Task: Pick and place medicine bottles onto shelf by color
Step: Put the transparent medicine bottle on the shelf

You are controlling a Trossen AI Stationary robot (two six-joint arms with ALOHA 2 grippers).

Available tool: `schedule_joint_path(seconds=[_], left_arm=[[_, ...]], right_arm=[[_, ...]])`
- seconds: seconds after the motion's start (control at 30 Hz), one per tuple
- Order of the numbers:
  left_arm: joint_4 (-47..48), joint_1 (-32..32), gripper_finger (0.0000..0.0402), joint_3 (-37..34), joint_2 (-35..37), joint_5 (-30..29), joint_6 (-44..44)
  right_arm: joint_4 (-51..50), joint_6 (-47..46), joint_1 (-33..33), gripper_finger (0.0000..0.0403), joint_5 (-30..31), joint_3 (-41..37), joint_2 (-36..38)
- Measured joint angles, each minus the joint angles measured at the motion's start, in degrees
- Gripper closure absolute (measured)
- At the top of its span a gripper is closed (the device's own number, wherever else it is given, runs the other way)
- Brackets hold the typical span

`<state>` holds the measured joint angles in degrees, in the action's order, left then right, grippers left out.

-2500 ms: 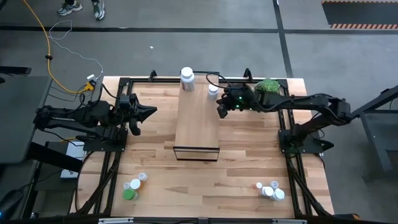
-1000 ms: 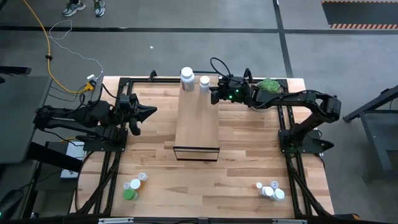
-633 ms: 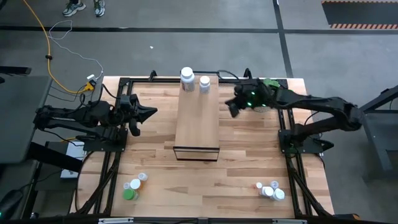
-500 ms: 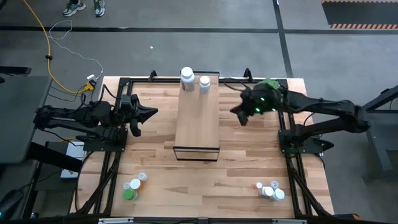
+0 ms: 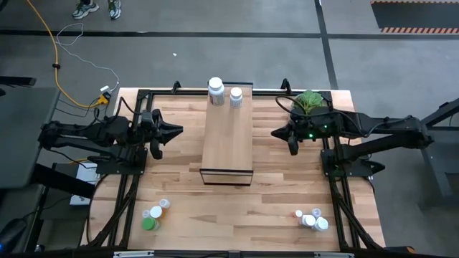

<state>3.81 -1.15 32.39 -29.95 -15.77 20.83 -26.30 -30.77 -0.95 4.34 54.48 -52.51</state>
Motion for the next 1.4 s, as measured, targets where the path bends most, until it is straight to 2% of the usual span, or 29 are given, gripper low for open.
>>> schedule_joint_path(seconds=[0.3, 0.5, 0.6, 0.77, 0.87, 0.97, 1.17, 1.27, 1.4], left_arm=[[7.77, 0.0, 0.0165, 8.19, -4.95, 10.47, 1.52], [9.35, 0.02, 0.0099, 10.61, -6.79, 19.13, 0.5], [13.46, 0.13, 0.009, 12.54, -7.83, 21.2, 2.3], [35.06, 2.36, 0.0093, 19.16, -12.38, 22.14, 6.34], [46.82, 6.12, 0.0094, 22.02, -16.13, 22.38, 11.83], [53.87, 11.74, 0.0094, 22.33, -20.16, 22.33, 19.31], [57.66, 22.37, 0.0094, 22.33, -29.64, 19.57, 36.76], [57.72, 25.34, 0.0094, 22.33, -34.73, 20.75, 46.27], [57.66, 28.42, 0.0094, 22.33, -40.91, 23.02, 50.84]], right_arm=[[0.01, -1.81, 0.0, 0.0403, -0.22, 0.0, 0.0], [0.02, -2.44, 0.0, 0.0403, -0.26, 0.0, -0.01], [0.02, -2.45, 0.0, 0.0403, -0.26, 0.0, -0.02], [0.02, -2.47, 0.0, 0.0403, -0.28, 0.0, -0.02], [0.01, -2.46, 0.0, 0.0403, -0.26, 0.0, -0.02], [0.0, -2.44, 0.0, 0.0403, -0.26, 0.0, -0.02], [-0.03, -2.38, 0.0, 0.0403, -0.26, 0.0, -0.02], [-0.39, -2.33, 0.0, 0.0403, -0.26, 0.0, -0.02], [-1.23, -2.25, 0.0, 0.0403, -0.26, 0.0, -0.02]])
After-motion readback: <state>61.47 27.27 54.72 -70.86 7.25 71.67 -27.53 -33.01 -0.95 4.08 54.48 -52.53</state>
